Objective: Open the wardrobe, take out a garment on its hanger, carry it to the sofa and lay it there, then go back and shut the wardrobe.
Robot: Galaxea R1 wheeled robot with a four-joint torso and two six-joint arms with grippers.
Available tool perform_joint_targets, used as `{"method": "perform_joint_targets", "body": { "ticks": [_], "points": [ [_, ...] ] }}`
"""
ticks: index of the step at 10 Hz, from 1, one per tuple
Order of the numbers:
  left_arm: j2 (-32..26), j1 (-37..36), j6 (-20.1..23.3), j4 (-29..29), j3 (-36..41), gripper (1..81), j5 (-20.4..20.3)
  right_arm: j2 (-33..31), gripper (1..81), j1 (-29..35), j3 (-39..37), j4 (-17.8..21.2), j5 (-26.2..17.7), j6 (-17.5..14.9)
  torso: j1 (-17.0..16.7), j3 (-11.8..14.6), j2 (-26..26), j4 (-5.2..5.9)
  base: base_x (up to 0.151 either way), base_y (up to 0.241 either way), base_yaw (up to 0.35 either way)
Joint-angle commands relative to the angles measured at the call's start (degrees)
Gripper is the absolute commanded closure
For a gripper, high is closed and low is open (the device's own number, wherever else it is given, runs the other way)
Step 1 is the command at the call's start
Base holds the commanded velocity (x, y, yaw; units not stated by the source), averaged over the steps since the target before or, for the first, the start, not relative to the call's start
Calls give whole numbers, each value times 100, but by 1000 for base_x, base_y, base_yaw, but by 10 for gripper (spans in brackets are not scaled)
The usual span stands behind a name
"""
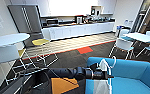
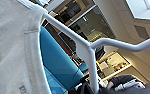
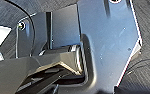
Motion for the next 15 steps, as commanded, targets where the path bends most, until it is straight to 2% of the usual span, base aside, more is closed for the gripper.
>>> {"method": "perform_joint_targets", "body": {
  "ticks": [1,9,15],
  "points": [
    [64,-945,41,162,296,811,-239,44,10,103,51,-2,-326,-4,0,0,0,0,0,0,-262],
    [47,-945,41,162,331,811,-168,52,10,112,51,-19,-335,-4,0,0,0,0,0,0,-245],
    [-41,-920,50,222,498,811,-203,61,10,129,51,-28,-335,-13,0,0,0,0,12,0,-63]
  ]
}}
